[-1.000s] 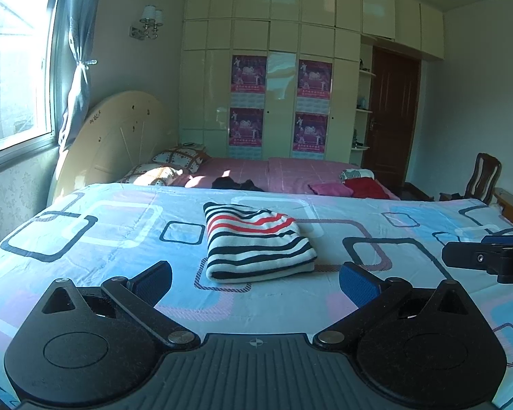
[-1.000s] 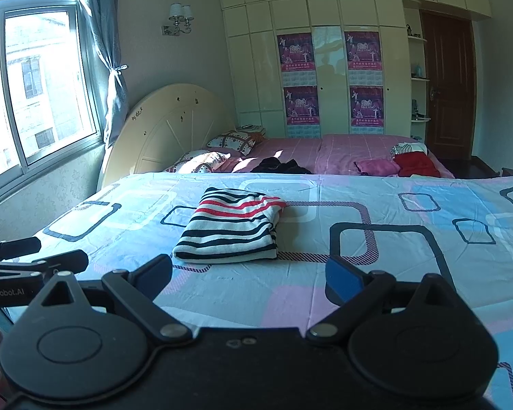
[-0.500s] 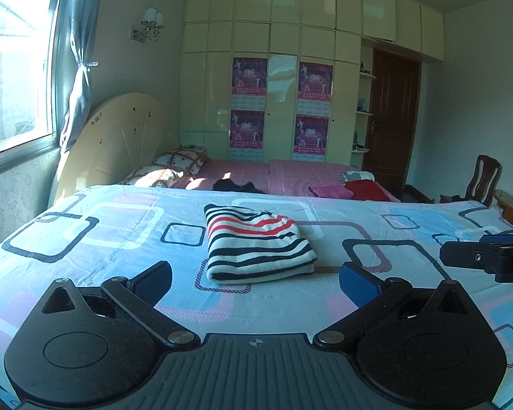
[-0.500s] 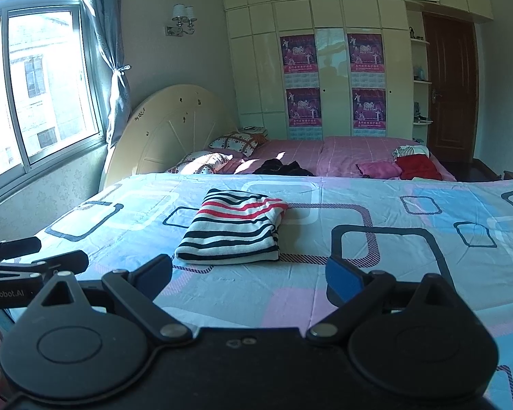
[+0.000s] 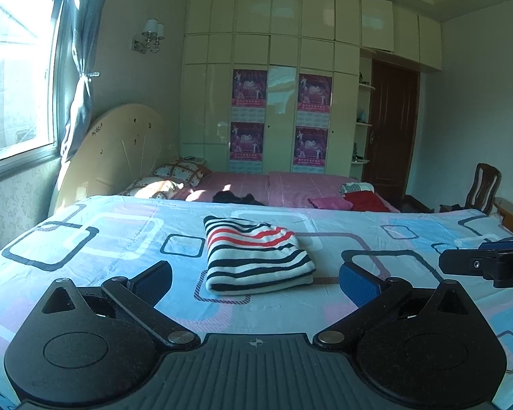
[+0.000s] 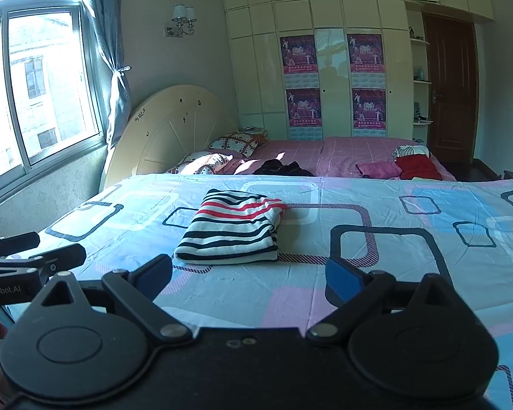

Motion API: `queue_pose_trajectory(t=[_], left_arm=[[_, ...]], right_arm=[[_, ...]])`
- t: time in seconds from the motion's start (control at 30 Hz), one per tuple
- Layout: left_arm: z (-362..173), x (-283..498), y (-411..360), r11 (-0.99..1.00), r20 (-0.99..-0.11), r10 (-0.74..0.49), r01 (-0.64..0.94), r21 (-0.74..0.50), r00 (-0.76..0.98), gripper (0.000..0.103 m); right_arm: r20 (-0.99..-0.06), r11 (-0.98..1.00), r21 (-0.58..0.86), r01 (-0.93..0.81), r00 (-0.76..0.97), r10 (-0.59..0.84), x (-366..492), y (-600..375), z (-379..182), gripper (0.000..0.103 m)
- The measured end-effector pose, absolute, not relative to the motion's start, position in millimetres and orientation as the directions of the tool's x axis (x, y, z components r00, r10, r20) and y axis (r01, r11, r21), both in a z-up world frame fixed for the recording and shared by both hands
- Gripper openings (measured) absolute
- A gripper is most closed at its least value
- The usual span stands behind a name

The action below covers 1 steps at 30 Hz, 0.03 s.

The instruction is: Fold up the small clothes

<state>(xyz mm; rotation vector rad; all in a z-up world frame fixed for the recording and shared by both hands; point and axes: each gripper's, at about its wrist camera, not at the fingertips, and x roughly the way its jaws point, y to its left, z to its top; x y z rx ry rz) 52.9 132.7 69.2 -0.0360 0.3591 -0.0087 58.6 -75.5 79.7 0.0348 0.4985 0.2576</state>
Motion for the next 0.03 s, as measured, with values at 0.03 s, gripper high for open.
queue_pose_trajectory(t=[0.03], left_arm=[[70.0,52.6,132.9,0.999,-0.347,-0.012,-0.002,-0.039,0.938,0.103]], right_arm=[[-0.468,0.967,0.094,-0.236,0.847,0.252,58.7,-75.5,79.9,0.096]])
